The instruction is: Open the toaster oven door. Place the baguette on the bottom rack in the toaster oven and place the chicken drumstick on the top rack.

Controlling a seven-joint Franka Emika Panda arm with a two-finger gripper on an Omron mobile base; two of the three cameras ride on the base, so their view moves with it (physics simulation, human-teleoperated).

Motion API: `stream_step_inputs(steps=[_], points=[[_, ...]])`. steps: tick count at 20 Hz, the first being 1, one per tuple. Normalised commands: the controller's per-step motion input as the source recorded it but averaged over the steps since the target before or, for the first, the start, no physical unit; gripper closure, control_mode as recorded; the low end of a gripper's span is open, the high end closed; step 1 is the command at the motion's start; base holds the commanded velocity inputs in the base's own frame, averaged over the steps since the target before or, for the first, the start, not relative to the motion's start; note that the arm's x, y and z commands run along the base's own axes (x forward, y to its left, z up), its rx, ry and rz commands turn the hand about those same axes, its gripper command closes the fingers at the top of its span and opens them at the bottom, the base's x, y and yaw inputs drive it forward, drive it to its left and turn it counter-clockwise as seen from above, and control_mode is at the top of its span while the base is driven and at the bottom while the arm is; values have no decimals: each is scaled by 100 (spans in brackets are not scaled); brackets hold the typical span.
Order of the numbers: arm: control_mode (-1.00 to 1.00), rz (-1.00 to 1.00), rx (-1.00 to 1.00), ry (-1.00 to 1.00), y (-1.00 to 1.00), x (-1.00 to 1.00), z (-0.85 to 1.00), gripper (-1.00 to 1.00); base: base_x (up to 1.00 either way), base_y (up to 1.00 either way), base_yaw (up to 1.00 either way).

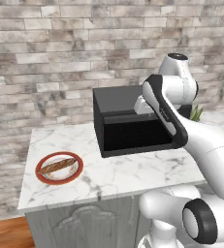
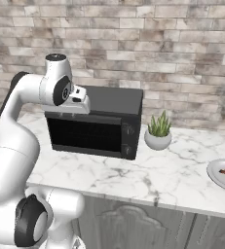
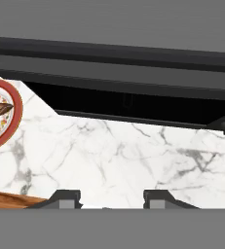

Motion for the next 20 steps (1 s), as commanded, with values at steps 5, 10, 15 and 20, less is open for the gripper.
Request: stream_step_inputs(steps=[5,10,15,20], points=[[100,0,0,0,0,0,0,-100,0,0,0],[100,0,0,0,0,0,0,-100,0,0,0],[100,0,0,0,0,0,0,-100,-1,-1,0],[100,0,0,0,0,0,0,-100,-6,-43,0]])
